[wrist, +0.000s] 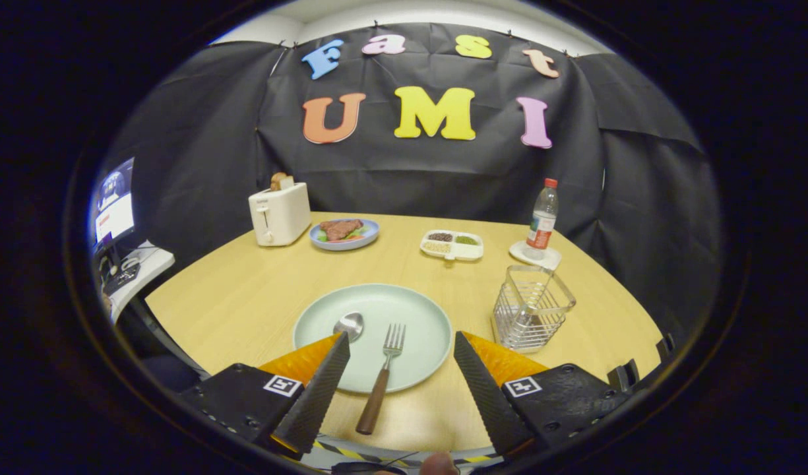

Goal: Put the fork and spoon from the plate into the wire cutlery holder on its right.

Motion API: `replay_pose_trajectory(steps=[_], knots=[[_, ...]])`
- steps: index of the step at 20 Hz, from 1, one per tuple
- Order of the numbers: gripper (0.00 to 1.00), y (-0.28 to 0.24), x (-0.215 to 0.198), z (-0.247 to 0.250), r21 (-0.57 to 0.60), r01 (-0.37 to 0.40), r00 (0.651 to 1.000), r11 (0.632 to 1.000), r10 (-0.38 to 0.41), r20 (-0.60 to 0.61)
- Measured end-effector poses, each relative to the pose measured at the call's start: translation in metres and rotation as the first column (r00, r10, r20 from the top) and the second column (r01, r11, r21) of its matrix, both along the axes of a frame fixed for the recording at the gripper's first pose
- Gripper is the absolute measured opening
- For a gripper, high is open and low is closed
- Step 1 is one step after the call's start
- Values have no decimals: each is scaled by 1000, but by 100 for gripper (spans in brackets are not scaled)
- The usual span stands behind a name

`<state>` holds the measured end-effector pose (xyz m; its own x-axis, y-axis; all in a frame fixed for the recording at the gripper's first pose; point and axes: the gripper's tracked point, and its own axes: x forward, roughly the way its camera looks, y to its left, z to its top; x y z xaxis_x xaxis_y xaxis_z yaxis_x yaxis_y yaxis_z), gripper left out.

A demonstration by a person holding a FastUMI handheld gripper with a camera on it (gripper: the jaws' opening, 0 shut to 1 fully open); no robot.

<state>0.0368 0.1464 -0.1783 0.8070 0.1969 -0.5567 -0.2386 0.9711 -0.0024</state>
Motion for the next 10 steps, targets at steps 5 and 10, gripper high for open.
replay_pose_trajectory(steps=[5,10], knots=[[85,13,-2,-35,-23,-16,992,1000,14,-123],[56,13,0,-53,-24,12,978,1000,-17,-207]])
